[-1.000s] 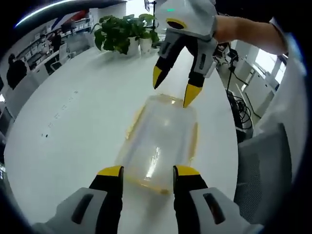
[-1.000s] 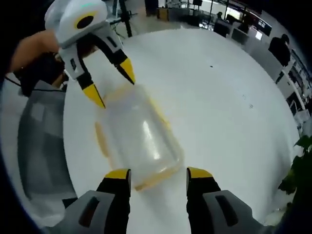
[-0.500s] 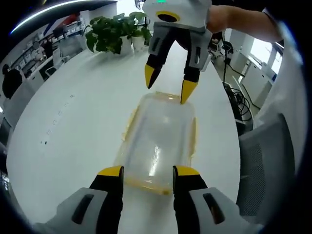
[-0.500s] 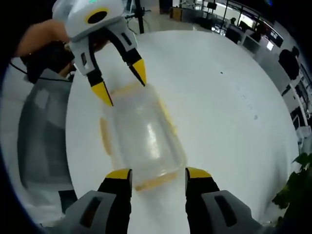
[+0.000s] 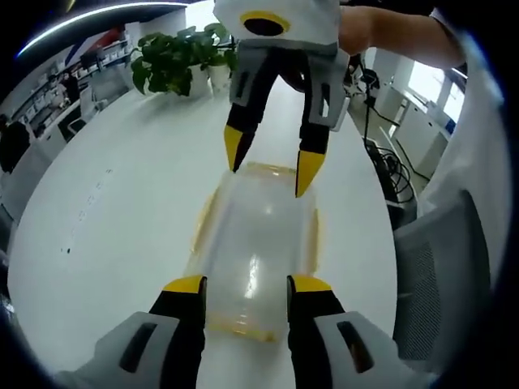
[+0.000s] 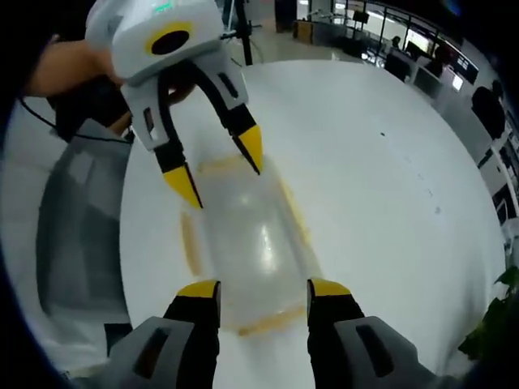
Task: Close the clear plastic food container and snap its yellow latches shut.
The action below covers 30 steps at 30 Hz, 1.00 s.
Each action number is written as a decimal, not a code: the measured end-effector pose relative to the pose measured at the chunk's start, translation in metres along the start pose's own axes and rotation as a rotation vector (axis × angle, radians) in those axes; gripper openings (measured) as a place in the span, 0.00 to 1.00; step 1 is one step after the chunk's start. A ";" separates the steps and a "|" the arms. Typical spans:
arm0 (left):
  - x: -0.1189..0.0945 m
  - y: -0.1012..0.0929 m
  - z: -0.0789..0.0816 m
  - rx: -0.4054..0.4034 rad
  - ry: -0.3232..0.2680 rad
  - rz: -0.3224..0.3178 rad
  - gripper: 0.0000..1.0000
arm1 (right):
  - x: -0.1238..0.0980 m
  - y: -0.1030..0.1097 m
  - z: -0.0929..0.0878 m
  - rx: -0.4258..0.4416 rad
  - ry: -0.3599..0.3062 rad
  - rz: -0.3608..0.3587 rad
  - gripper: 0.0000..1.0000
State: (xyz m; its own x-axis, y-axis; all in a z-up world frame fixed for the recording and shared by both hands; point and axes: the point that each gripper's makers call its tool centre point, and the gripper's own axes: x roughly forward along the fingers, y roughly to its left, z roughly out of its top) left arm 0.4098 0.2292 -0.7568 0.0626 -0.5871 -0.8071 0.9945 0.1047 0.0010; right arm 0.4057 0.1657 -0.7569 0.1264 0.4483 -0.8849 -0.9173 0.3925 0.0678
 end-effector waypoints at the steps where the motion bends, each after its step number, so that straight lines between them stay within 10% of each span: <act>1: 0.001 0.000 0.002 0.003 -0.004 -0.003 0.39 | 0.001 0.000 0.002 -0.002 -0.003 0.001 0.41; 30: 0.015 -0.012 0.020 0.008 -0.036 -0.024 0.37 | 0.011 0.003 0.038 -0.042 -0.079 0.033 0.40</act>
State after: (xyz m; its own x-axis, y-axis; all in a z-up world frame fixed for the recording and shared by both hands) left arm 0.4009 0.2034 -0.7573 0.0415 -0.6179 -0.7852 0.9964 0.0841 -0.0135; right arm 0.4185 0.2022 -0.7492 0.1234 0.5233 -0.8432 -0.9362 0.3432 0.0760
